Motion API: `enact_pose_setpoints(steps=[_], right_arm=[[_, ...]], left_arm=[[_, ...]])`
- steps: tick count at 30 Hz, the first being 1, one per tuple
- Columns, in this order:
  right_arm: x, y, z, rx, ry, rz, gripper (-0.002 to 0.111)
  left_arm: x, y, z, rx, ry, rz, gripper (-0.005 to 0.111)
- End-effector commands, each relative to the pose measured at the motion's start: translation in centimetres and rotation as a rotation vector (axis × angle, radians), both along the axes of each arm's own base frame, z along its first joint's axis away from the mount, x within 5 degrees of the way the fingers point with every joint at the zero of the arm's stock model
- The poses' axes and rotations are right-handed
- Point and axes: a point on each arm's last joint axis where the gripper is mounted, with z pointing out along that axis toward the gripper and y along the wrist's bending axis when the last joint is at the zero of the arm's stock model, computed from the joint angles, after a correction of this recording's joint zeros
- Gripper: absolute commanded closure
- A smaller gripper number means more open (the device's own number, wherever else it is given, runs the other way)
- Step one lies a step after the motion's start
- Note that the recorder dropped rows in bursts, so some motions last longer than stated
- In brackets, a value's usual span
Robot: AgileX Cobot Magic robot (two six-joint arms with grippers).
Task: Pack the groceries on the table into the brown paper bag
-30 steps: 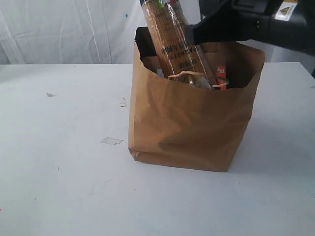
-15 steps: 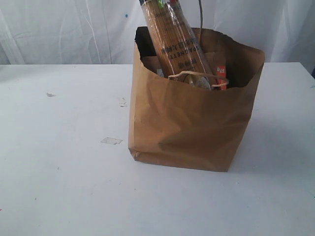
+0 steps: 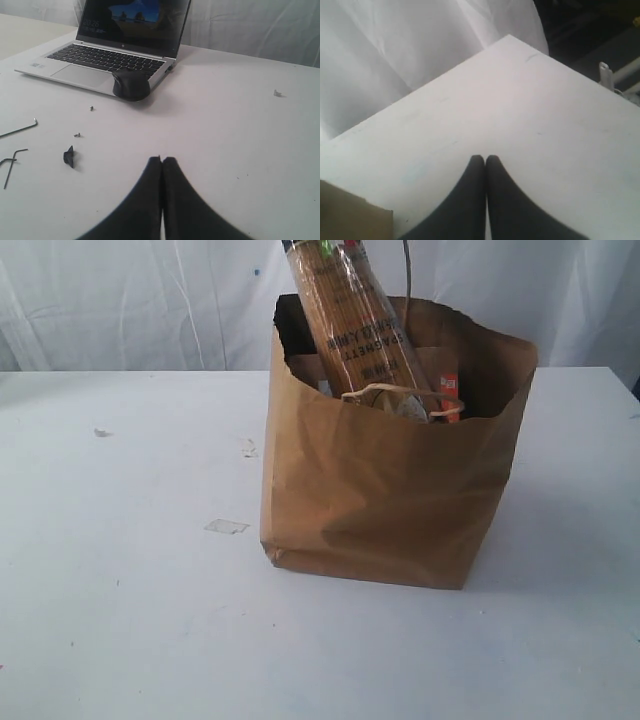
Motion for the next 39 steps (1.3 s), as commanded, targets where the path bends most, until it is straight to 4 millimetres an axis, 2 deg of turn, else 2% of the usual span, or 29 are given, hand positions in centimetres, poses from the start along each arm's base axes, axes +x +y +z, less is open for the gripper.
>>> enact_pose_setpoints(steps=[1,4,8,12,19,25,28,31,34,39], right_arm=[[-2.0,1.6,0.8,-0.095,-0.086,0.138,0.108],[-3.7,2.0,1.4,-0.102,-0.118,0.148,0.108],[-5.8,1.8,1.5,-0.12,-0.079,0.107,0.108],[-7.2,1.7,1.7,-0.129,-0.094,0.084,0.108],[-8.0,1.8,2.2,-0.139,-0.155,0.075,0.108],[-8.2,1.9,2.0,-0.145,-0.136,0.094,0.108],[-9.3,2.0,1.6,-0.141,-0.106,0.106,0.108],[-10.8,1.9,1.6,-0.145,-0.16,0.094,0.108],[-10.7,2.0,2.0,-0.15,-0.196,0.099,0.108],[-10.7,1.9,1.8,-0.368,-0.154,0.122,0.108]], left_arm=[[0.0,0.0,-0.1,0.015,-0.001,-0.004,0.107],[0.0,0.0,-0.1,0.015,-0.001,-0.004,0.107],[0.0,0.0,-0.1,0.015,-0.001,-0.004,0.107],[0.0,0.0,-0.1,0.015,-0.001,-0.004,0.107],[0.0,0.0,-0.1,0.015,-0.001,-0.004,0.107],[0.0,0.0,-0.1,0.015,-0.001,-0.004,0.107],[0.0,0.0,-0.1,0.015,-0.001,-0.004,0.107],[0.0,0.0,-0.1,0.015,-0.001,-0.004,0.107],[0.0,0.0,-0.1,0.017,-0.002,-0.006,0.107],[0.1,-0.1,0.0,0.018,-0.013,-0.02,0.107]])
